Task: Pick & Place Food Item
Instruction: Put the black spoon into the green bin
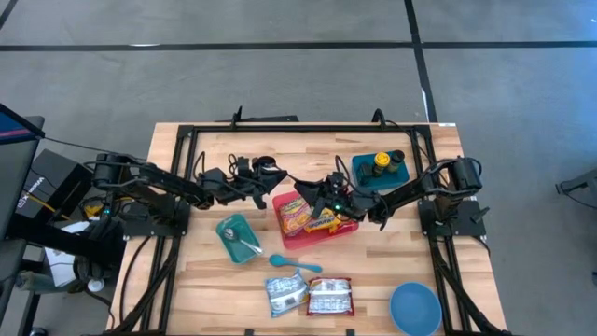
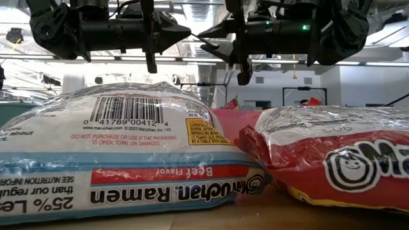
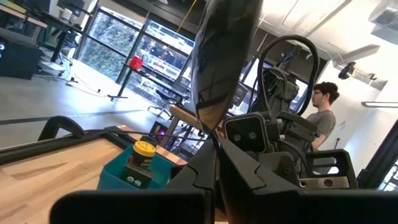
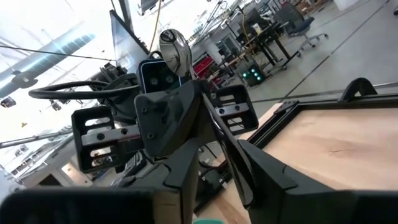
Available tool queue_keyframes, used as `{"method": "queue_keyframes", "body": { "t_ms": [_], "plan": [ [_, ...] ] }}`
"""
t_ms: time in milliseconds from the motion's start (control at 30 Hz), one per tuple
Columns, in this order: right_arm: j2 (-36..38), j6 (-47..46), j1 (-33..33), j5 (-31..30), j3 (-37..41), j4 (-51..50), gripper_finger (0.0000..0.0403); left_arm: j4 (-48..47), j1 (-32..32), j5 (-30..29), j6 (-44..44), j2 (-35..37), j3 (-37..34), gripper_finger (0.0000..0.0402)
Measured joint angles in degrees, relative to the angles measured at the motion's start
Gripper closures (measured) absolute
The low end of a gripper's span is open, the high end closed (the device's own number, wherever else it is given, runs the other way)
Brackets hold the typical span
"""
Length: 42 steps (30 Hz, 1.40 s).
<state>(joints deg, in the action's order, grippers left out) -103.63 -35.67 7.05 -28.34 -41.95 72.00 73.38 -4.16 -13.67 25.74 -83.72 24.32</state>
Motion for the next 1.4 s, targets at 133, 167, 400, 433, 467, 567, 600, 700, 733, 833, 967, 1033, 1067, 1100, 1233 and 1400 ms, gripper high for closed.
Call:
{"method": "queue_keyframes", "body": {
  "t_ms": [133,167,400,433,467,567,600,700,733,833,967,1033,1067,1100,1233,1400],
  "plan": [
    [0.0,0.12,0.02,1.13,0.0,-0.71,0.0291,0.42,-0.17,-0.04,0.0,0.0,0.0,0.04],
    [0.0,0.12,0.03,1.51,0.0,-0.87,0.0289,0.49,-0.17,-0.07,0.0,0.02,0.0,0.04],
    [0.02,0.14,0.54,1.68,0.0,-2.02,0.0267,1.09,-0.38,-0.44,0.02,0.08,0.0,0.04],
    [0.04,0.16,0.71,1.68,0.0,-2.64,0.0264,1.18,-0.43,-0.4,0.02,0.09,0.0,0.0401],
    [0.04,0.27,0.83,1.71,0.0,-3.22,0.0261,1.14,-0.44,-0.48,-0.01,0.16,0.0,0.0401],
    [0.07,0.32,1.43,2.4,-0.03,-3.55,0.0256,0.72,-0.65,-1.57,-0.21,1.09,0.0,0.0401],
    [0.07,0.33,1.72,2.54,-0.04,-3.79,0.0255,0.38,-0.66,-1.58,-0.2,1.51,0.0,0.0401],
    [0.07,2.41,2.46,2.25,-0.04,-4.35,0.0255,-2.28,-0.98,-0.61,-0.21,4.32,0.0,0.0401],
    [0.09,3.03,2.74,2.05,-0.04,-4.65,0.0256,-3.92,-1.14,-0.5,-0.27,5.42,0.0,0.0401],
    [0.09,3.32,3.52,1.89,-0.04,-4.91,0.0259,-10.22,-1.36,-0.63,-0.44,8.82,-0.01,0.0401],
    [0.09,4.23,4.31,1.87,-0.04,-5.91,0.0264,-17.76,-1.29,-0.31,-0.44,13.5,0.0,0.0401],
    [0.08,4.21,4.57,1.72,-0.04,-6.8,0.0266,-22.11,-1.29,-0.26,-0.44,16.05,0.0,0.0401],
    [0.08,4.21,4.66,1.7,-0.02,-7.04,0.0267,-24.66,-1.29,-0.26,-0.42,17.44,0.0,0.0401],
    [0.07,4.21,4.91,1.69,0.0,-7.21,0.0269,-26.58,-1.29,-0.22,-0.44,18.75,0.0,0.0401],
    [0.07,4.23,5.52,3.04,0.02,-7.48,0.0271,-35.55,-1.05,0.02,-0.42,23.99,0.0,0.0402],
    [0.68,4.43,5.93,5.04,0.02,-8.19,0.0272,-45.33,-0.95,2.16,0.47,29.68,0.0,0.0401]
  ]
}}
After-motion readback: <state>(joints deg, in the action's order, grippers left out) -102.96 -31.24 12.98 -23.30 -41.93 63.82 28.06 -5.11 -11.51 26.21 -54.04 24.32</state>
